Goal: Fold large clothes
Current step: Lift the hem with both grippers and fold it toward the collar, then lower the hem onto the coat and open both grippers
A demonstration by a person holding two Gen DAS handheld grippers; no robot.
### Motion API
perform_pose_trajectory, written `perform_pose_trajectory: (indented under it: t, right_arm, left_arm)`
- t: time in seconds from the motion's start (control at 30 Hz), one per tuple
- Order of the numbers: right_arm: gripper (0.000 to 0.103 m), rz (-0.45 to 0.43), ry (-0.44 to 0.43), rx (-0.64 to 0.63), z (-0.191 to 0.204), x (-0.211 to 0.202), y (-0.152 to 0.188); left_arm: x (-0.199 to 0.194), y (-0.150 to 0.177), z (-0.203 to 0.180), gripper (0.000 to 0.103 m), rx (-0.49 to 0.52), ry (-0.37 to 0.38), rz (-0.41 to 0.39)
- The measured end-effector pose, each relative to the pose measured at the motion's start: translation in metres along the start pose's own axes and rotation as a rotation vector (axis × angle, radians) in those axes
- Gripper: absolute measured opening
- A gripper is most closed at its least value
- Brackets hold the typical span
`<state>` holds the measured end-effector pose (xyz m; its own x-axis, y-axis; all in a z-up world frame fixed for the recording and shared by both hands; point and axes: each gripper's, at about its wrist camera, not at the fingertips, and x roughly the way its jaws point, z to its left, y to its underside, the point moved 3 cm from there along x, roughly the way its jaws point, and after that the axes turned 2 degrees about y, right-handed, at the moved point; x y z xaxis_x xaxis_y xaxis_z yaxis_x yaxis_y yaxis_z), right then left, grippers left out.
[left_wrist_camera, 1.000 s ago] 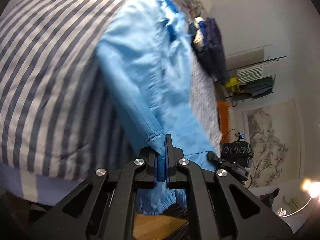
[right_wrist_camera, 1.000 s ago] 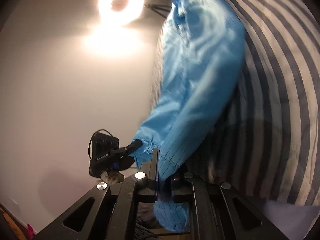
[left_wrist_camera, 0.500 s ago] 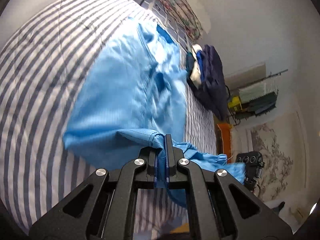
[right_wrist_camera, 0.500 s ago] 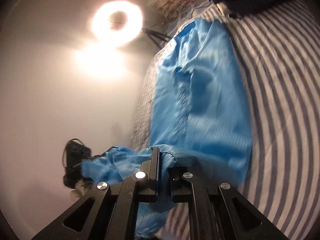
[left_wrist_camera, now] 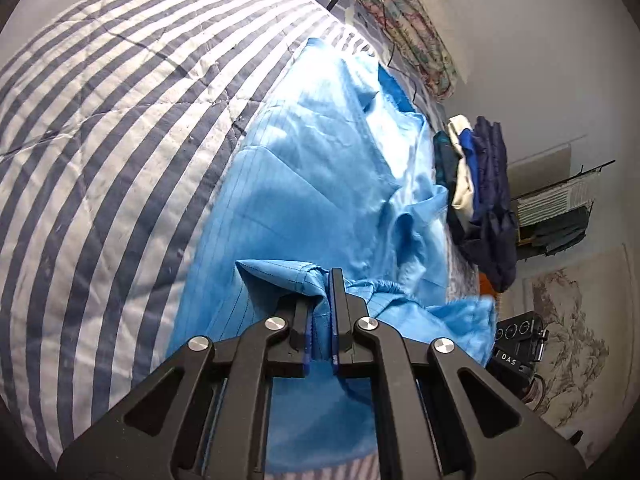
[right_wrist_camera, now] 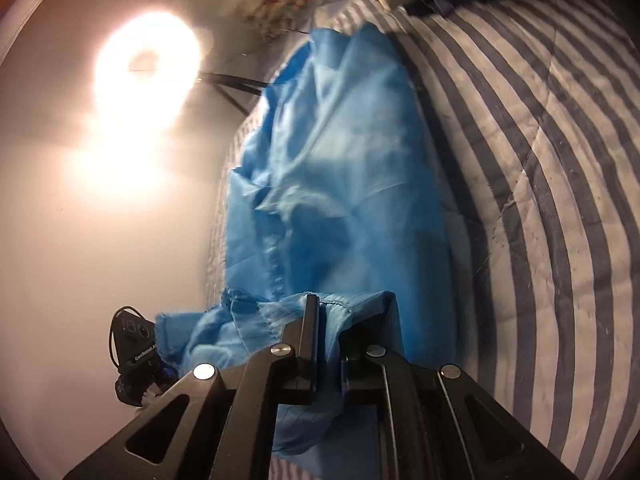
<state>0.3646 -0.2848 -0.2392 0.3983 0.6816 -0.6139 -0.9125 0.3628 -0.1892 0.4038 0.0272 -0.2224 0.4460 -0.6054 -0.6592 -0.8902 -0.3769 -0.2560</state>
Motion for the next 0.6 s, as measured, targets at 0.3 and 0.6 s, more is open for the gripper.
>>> perform_pose_trajectory:
  t: [0.3,0.6]
  right_arm:
    - [0.067,-0.026,-0.069,0.038,-0.002,-0.018,-0.011]
    - [0.039,-0.085,0.045,-0.205,0.02,-0.069,0.01]
  left_arm:
    - [-0.005,-0.009,-0.001,0.041,-0.03,0.004,0.007]
    - [-0.054,-0.005,-0.014,0.046,0.142,-0.012,-0.094]
